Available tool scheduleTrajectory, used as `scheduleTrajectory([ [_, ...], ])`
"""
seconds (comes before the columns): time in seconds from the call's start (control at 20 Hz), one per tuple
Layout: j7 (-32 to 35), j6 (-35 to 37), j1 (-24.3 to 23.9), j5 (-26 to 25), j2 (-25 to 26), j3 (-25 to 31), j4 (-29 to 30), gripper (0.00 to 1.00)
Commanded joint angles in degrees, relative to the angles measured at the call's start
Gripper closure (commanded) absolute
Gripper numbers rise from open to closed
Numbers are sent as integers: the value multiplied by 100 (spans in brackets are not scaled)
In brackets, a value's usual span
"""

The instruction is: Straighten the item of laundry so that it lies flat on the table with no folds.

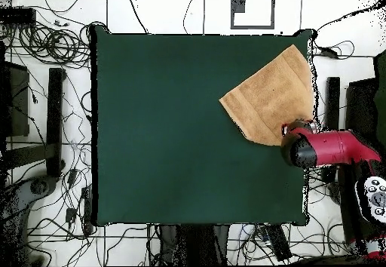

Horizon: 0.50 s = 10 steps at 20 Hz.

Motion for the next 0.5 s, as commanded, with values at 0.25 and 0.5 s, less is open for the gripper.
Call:
scheduleTrajectory([
  [0.25, 696, 884, 292, 1151, 1097, -400, 626, 100],
  [0.5, 552, 803, 310, 1535, 1135, -481, 683, 100],
])
